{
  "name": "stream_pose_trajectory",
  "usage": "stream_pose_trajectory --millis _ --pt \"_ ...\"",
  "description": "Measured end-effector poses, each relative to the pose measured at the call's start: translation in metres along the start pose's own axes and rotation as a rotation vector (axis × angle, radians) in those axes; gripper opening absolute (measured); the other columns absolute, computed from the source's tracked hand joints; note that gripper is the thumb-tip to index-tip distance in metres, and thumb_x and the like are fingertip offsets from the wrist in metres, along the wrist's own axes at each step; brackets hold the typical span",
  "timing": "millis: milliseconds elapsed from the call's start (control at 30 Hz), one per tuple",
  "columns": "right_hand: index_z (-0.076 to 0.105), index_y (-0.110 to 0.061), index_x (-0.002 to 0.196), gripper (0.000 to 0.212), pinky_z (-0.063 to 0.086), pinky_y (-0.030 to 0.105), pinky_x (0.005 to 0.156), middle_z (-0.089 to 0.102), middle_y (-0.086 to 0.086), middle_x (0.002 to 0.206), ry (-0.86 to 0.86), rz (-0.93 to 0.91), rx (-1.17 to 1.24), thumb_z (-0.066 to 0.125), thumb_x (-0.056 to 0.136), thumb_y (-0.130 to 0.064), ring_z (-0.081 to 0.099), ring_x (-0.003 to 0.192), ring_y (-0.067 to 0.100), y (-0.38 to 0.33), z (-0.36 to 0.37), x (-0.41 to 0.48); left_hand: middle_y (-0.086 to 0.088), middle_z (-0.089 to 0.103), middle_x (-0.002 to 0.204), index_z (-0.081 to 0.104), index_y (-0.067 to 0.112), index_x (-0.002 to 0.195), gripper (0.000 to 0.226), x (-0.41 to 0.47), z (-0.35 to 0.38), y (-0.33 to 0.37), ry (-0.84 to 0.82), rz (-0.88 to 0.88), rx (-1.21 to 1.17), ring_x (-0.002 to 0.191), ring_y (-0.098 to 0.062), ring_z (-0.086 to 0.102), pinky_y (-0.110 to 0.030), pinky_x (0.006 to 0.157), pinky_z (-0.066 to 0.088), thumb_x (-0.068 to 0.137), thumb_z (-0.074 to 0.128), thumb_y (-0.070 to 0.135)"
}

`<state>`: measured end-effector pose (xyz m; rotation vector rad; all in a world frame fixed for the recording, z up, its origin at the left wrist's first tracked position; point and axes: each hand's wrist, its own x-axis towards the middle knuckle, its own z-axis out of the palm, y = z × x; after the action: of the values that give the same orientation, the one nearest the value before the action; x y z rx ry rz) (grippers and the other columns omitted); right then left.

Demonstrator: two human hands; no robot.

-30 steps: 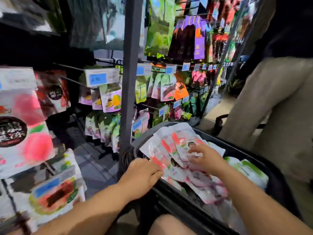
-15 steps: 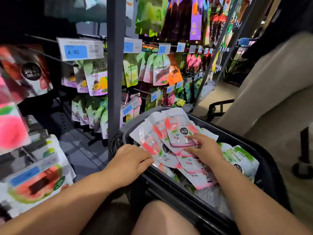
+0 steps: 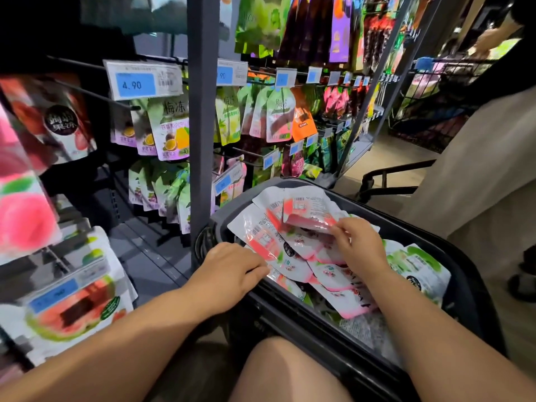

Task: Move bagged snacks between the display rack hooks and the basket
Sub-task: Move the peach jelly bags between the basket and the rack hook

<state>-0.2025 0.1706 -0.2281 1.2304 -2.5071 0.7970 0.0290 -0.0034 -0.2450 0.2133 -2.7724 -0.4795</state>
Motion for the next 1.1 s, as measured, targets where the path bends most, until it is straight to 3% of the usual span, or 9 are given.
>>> stream_pose_trajectory --millis 200,367,567,667,733,833,967,1033,1100 --pt "0.069 -0.015 0.087 0.021 0.043 0.014 0.068 0.056 -0.019 0.075 0.517 -0.087 0.314 0.058 0.095 -0.03 0.052 0.071 0.002 -0.031 -0.032 0.002 0.012 0.061 0.091 0.066 0.029 0.1 0.052 0.0 -0.001 0.0 -0.019 -0.013 0.019 0.091 -0.009 0.047 -0.02 0.086 0.018 0.091 0.022 0.056" --pt "0.07 -0.013 0.087 0.016 0.044 0.019 0.069 0.06 -0.004 0.077 0.729 -0.062 0.384 0.062 0.093 -0.026 0.052 0.07 0.006 -0.038 -0.047 0.007 0.011 0.058 0.083 0.065 0.028 0.091 0.056 0.0 -0.001 0.0 -0.011 -0.007 0.0 0.084 -0.01 0.044 -0.023 0.083 0.02 0.091 0.019 0.061" --pt "0.068 -0.008 0.088 0.025 0.036 0.007 0.071 0.055 -0.005 0.083 0.696 -0.054 0.335 0.061 0.092 -0.031 0.044 0.075 -0.002 -0.049 -0.034 0.008 0.009 0.065 0.092 0.068 0.027 0.1 0.078 0.001 -0.001 0.002 -0.013 -0.012 0.014 0.091 -0.012 0.049 -0.023 0.081 0.02 0.08 0.005 0.067" --pt "0.059 -0.024 0.101 0.025 0.043 0.012 0.079 0.056 0.0 0.094 0.581 -0.058 0.447 0.071 0.083 -0.035 0.053 0.083 0.006 -0.058 -0.024 0.005 0.007 0.065 0.091 0.067 0.024 0.098 0.08 0.0 0.0 0.001 -0.027 -0.023 0.02 0.091 -0.013 0.05 -0.023 0.082 0.021 0.079 0.003 0.068" --pt "0.044 -0.043 0.111 0.055 0.049 0.023 0.08 0.057 0.004 0.102 0.444 0.005 0.594 0.083 0.075 -0.028 0.058 0.085 0.015 -0.063 -0.023 0.001 0.005 0.066 0.091 0.067 0.023 0.097 0.08 0.0 0.0 0.001 -0.024 -0.031 0.007 0.091 -0.014 0.051 -0.023 0.084 0.023 0.079 0.004 0.069" --pt "0.032 -0.045 0.123 0.082 0.051 0.031 0.087 0.057 0.002 0.116 0.162 0.245 0.748 0.087 0.071 -0.011 0.061 0.098 0.014 -0.057 -0.026 -0.003 0.005 0.066 0.093 0.068 0.023 0.098 0.078 0.0 -0.001 0.002 -0.022 -0.03 -0.022 0.092 -0.014 0.051 -0.023 0.086 0.023 0.08 0.007 0.068" --pt "0.059 -0.011 0.101 0.038 0.053 0.043 0.062 0.069 0.027 0.098 -0.23 0.446 0.966 0.083 0.071 -0.009 0.067 0.071 0.031 -0.048 -0.022 -0.008 0.009 0.064 0.096 0.067 0.03 0.103 0.073 -0.001 -0.002 0.003 -0.039 -0.037 -0.048 0.094 -0.01 0.047 -0.02 0.087 0.02 0.081 0.009 0.069" --pt "0.06 -0.006 0.094 0.025 0.051 0.033 0.048 0.072 0.019 0.083 -0.194 0.47 1.094 0.078 0.077 -0.006 0.066 0.059 0.03 -0.05 -0.021 -0.008 0.011 0.064 0.098 0.066 0.031 0.105 0.063 -0.002 -0.004 0.004 -0.035 -0.053 -0.062 0.096 -0.009 0.047 -0.02 0.087 0.021 0.085 0.019 0.068" --pt "0.063 -0.009 0.093 0.034 0.05 0.043 0.062 0.074 0.011 0.076 -0.133 0.414 1.243 0.085 0.069 -0.015 0.062 0.067 0.037 -0.055 -0.021 -0.007 0.017 0.061 0.102 0.063 0.034 0.11 0.043 -0.004 -0.007 0.005 -0.012 -0.097 -0.114 0.1 -0.008 0.046 -0.022 0.093 0.026 0.091 0.037 0.063"
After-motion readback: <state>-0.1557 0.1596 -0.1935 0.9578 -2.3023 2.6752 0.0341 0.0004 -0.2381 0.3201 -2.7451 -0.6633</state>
